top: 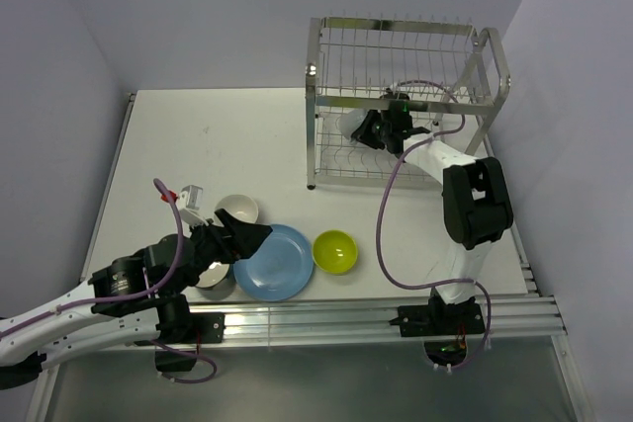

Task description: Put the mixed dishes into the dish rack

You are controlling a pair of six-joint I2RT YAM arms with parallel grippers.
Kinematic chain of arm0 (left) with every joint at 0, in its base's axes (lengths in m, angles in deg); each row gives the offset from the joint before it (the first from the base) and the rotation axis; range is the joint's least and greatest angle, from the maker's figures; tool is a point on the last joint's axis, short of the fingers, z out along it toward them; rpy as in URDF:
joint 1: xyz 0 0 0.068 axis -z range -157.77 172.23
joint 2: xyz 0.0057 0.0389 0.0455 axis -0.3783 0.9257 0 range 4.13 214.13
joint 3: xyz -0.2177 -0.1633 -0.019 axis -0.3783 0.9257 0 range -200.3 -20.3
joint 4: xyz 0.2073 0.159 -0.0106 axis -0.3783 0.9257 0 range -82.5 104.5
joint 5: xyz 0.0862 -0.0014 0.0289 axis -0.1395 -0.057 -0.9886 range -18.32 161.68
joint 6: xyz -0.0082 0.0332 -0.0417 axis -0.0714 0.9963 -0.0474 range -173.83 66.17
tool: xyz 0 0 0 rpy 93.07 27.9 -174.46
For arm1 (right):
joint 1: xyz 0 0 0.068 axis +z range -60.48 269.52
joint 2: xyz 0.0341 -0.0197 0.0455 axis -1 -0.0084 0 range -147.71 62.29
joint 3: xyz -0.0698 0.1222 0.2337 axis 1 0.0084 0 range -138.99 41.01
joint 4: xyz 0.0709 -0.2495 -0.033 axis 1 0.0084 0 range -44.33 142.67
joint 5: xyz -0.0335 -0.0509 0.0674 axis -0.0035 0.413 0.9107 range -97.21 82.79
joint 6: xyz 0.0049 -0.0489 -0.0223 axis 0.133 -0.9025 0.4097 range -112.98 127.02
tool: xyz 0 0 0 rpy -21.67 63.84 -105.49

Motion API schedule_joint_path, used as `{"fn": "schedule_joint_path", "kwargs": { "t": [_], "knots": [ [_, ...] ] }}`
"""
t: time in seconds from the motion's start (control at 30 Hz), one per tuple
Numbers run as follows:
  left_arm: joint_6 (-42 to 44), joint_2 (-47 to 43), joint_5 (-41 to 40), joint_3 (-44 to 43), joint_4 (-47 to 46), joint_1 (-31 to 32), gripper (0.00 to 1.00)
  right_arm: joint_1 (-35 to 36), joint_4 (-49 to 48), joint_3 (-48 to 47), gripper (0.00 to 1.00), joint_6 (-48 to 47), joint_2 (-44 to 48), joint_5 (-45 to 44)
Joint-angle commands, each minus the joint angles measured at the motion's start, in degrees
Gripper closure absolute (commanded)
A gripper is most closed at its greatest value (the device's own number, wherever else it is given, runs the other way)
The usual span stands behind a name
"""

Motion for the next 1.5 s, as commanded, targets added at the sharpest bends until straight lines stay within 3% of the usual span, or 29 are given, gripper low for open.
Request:
{"fn": "schedule_joint_path", "kwargs": {
  "t": [0.0,0.33,0.6,1.13,1.47],
  "knots": [
    [1.47,0.04,0.53,0.03,-1.45,0.24,0.2,-0.66,-2.89,-4.85,1.0,-3.05,0.77,-3.63],
    [1.73,0.83,1.49,0.74,-3.03,0.24,0.2,-0.31,1.24,-6.52,1.0,-7.7,1.83,-8.21],
    [1.56,1.71,2.37,1.53,-3.99,0.24,0.2,0.3,5.91,-10.56,1.0,-12.28,-0.19,-15.67],
    [1.21,3.82,4.04,3.02,-6.72,0.24,0.2,1.01,10.74,-18.2,1.0,-16.5,-6.52,-20.86],
    [1.12,3.99,4.04,3.55,-7.16,0.24,0.2,1.71,13.02,-21.72,0.83,-17.73,-10.04,-24.38]
  ]
}}
